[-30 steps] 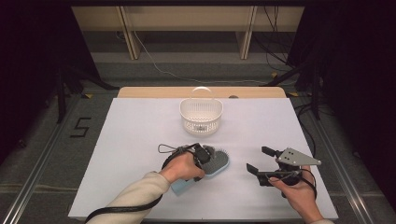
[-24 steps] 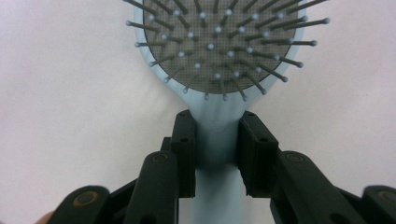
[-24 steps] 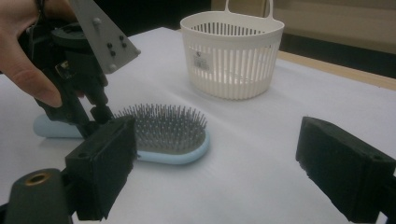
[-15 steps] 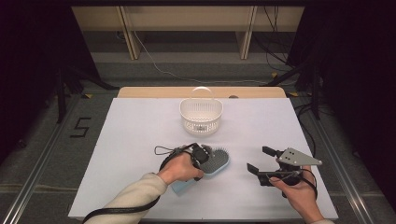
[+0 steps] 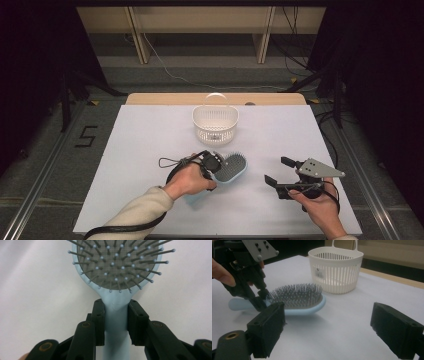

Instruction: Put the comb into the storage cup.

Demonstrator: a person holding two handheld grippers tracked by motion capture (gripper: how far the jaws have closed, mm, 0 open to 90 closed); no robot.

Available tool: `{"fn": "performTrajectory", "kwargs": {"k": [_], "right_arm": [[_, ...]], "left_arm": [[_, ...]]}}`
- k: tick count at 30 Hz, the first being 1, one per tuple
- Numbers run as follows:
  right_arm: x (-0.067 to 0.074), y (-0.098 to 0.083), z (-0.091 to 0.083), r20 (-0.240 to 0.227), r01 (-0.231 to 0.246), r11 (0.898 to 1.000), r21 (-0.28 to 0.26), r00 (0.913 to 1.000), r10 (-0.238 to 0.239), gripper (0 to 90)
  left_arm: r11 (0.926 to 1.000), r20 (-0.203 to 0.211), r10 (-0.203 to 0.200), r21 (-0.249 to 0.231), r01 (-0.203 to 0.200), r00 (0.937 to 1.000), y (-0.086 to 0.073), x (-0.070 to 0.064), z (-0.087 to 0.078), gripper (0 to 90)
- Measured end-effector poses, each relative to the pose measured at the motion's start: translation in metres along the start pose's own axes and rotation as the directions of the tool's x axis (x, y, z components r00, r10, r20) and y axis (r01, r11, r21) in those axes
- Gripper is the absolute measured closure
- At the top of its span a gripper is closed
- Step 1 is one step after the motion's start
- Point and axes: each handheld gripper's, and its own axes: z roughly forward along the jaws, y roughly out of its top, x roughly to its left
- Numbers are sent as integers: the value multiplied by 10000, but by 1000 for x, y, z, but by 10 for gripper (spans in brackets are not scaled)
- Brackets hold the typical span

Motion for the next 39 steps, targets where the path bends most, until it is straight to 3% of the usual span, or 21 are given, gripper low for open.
{"fn": "performTrajectory", "kwargs": {"k": [6, 14, 21, 28, 31, 36, 39], "right_arm": [[0, 0, 0, 3, -36, 10000, -15, 10000, 36, 132], [0, 0, 0, 5, -42, 10000, 5, 10000, 42, 132], [0, -1, 0, -18, -73, 10000, 6, 10000, 73, 132], [-1, -1, 1, -16, -76, 10000, -8, 10000, 76, 131], [-1, -1, 1, -21, -79, 10000, -4, 10000, 79, 132], [-1, -1, 1, -10, -71, 10000, -6, 10000, 71, 132], [-1, -1, 0, -2, -53, 10000, 15, 10000, 53, 132]], "left_arm": [[9978, -200, -98, -663, 84, 9998, -2, 1, -7, 697], [9957, -266, -55, -929, 30, 9996, -4, 2, -9, 698], [9885, -464, -85, -1514, 13, 9989, -7, 3, -15, 697], [9763, -565, -236, -2162, 109, 9981, -9, 3, -19, 697], [9732, -562, -258, -2295, 122, 9981, -10, 4, -20, 697], [9754, -543, -311, -2196, 184, 9980, -11, 5, -19, 697], [9720, -547, -358, -2338, 220, 9979, -11, 6, -20, 697]]}}
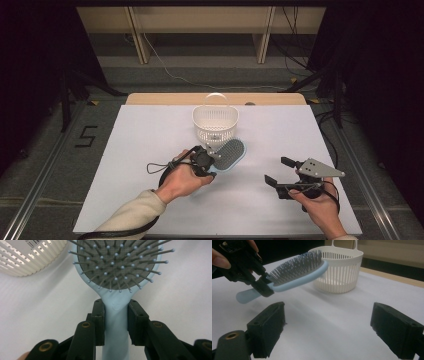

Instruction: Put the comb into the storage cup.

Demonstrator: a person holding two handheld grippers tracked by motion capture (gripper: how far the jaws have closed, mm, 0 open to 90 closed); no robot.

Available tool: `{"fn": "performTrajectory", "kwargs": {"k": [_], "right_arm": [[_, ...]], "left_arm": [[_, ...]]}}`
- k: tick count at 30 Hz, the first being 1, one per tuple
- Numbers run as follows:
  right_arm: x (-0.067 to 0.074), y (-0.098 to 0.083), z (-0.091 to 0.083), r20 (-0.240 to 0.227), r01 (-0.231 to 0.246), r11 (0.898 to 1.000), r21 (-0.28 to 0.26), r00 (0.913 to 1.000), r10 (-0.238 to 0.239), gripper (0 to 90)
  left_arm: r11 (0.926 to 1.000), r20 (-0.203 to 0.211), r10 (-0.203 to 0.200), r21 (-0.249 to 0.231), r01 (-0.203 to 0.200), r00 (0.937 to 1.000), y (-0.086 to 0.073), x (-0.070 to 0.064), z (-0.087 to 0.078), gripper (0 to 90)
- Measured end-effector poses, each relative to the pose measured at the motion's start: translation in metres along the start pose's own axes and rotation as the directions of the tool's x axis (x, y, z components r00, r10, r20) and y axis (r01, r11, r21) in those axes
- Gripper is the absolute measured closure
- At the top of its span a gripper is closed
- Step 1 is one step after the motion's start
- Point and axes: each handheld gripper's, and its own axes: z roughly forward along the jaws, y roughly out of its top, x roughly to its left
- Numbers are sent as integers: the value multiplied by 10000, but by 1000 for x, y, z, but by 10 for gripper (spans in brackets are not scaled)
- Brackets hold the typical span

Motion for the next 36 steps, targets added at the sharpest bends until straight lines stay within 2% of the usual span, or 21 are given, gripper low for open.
{"fn": "performTrajectory", "kwargs": {"k": [15, 36], "right_arm": [[0, 0, 0, -13, 5, 10000, 5, 10000, -5, 132], [0, 0, 0, -16, 17, 10000, -11, 10000, -17, 131]], "left_arm": [[9980, -153, -187, -605, 177, 9997, 3, 3, -7, 697], [9936, -172, -375, -1069, 354, 9991, 6, 6, -16, 697]]}}
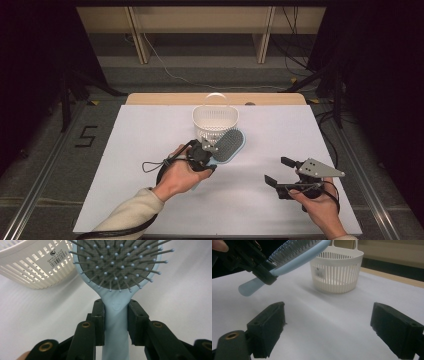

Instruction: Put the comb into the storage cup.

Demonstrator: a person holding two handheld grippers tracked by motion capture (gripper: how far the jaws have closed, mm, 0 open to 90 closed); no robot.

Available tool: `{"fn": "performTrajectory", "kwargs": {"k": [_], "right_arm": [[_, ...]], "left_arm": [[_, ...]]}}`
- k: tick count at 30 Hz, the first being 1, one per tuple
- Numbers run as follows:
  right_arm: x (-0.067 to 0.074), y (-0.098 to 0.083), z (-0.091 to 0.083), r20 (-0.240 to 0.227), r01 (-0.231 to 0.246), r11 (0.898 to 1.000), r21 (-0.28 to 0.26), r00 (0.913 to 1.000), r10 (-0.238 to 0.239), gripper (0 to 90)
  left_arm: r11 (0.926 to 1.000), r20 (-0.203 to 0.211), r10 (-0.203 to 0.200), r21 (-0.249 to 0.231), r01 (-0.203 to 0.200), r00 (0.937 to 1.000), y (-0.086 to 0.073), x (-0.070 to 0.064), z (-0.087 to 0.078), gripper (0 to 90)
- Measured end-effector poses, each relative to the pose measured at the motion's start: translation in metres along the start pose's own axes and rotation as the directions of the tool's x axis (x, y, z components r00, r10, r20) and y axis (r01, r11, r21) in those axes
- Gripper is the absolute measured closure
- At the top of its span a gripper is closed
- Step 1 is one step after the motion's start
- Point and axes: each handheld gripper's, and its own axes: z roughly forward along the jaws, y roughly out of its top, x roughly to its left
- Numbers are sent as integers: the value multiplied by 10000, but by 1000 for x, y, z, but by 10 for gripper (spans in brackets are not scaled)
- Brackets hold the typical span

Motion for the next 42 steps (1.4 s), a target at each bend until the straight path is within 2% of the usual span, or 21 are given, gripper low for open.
{"fn": "performTrajectory", "kwargs": {"k": [42], "right_arm": [[0, 0, 0, 3, -22, 10000, 43, 10000, 22, 132]], "left_arm": [[9991, -28, -177, -394, 176, 9998, 3, 3, -6, 697]]}}
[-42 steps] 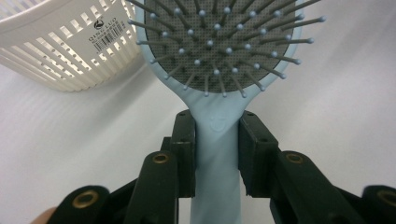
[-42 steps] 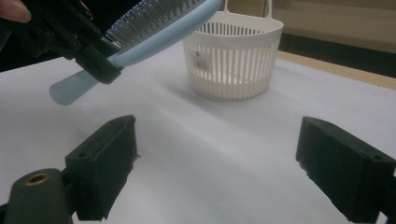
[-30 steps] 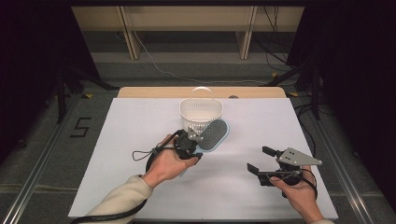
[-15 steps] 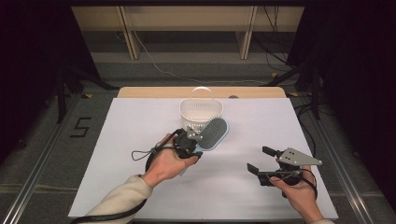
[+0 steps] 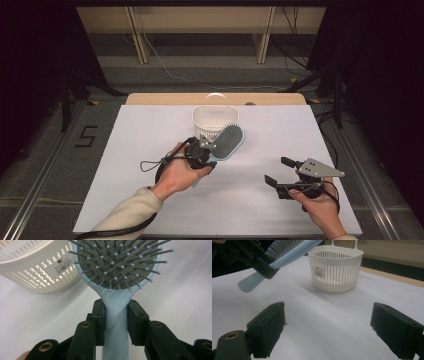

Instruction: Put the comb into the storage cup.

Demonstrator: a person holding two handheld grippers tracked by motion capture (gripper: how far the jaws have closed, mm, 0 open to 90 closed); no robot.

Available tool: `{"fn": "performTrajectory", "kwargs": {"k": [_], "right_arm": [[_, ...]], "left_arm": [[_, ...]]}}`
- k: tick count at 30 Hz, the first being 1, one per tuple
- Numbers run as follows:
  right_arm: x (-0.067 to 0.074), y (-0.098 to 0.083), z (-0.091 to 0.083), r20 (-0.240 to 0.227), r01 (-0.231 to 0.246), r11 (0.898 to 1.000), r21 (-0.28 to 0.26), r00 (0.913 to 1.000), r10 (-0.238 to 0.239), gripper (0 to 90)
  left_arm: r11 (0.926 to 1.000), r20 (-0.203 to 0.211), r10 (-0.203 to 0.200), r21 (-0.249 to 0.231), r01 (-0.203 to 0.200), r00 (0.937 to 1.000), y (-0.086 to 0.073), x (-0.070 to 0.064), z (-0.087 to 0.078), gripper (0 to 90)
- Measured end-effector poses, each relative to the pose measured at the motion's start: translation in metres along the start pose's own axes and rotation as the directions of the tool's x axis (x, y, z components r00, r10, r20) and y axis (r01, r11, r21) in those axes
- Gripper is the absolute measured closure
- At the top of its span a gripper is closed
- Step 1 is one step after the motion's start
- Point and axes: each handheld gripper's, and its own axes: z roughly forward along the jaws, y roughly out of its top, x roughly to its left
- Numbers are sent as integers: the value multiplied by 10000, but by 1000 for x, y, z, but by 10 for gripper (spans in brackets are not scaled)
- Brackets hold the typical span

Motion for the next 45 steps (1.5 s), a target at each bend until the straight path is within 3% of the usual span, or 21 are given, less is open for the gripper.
{"fn": "performTrajectory", "kwargs": {"k": [45], "right_arm": [[-1, 0, 0, 14, -35, 10000, 49, 10000, 35, 131]], "left_arm": [[9997, 56, -36, -245, 38, 10000, 2, 1, -4, 697]]}}
